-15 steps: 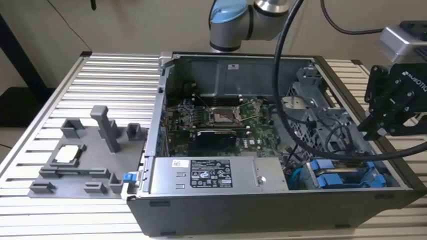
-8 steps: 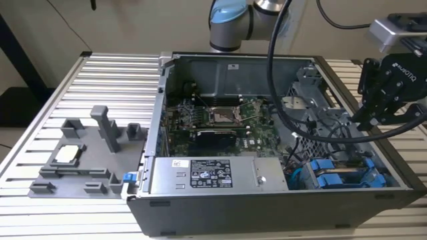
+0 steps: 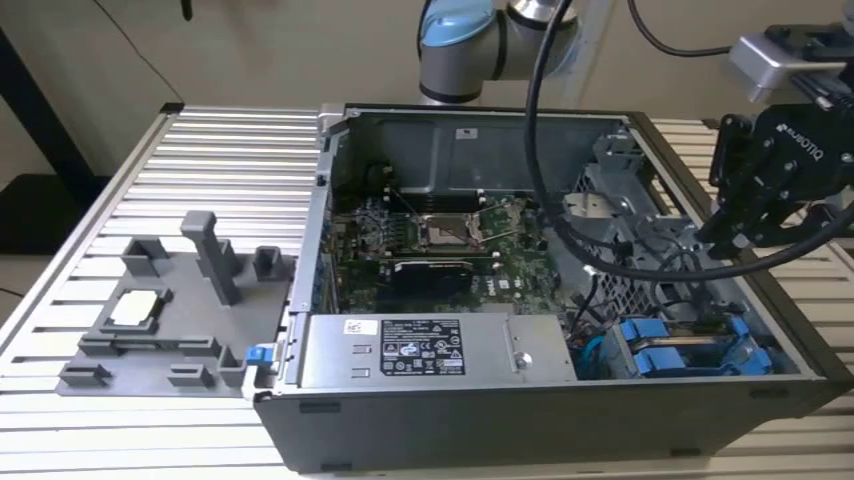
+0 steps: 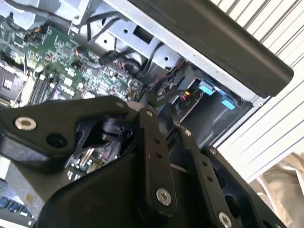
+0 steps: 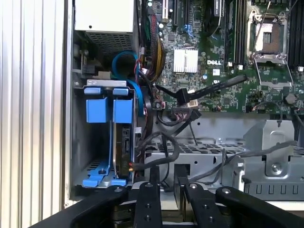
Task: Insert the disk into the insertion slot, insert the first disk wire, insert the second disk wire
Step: 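Insert the second disk wire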
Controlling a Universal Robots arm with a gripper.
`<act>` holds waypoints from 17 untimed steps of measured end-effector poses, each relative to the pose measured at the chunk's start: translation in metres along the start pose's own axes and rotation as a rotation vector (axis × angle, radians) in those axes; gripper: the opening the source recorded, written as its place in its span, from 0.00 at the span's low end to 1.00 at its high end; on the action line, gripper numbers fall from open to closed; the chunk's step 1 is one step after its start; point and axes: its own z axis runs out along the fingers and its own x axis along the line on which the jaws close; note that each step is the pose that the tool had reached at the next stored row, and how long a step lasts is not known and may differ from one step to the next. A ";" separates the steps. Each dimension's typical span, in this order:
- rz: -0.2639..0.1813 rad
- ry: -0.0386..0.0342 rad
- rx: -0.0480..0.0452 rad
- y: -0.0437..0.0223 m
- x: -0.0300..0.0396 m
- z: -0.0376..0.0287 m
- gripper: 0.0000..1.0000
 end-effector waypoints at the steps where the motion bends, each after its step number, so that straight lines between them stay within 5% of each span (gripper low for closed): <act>1: 0.000 0.0000 0.0005 0.0045 -0.0001 0.0002 0.27; 12: -0.001 0.0003 0.0125 0.0541 -0.0016 0.0027 0.27; 17: -0.004 0.0027 0.0191 0.0657 -0.0047 0.0046 0.27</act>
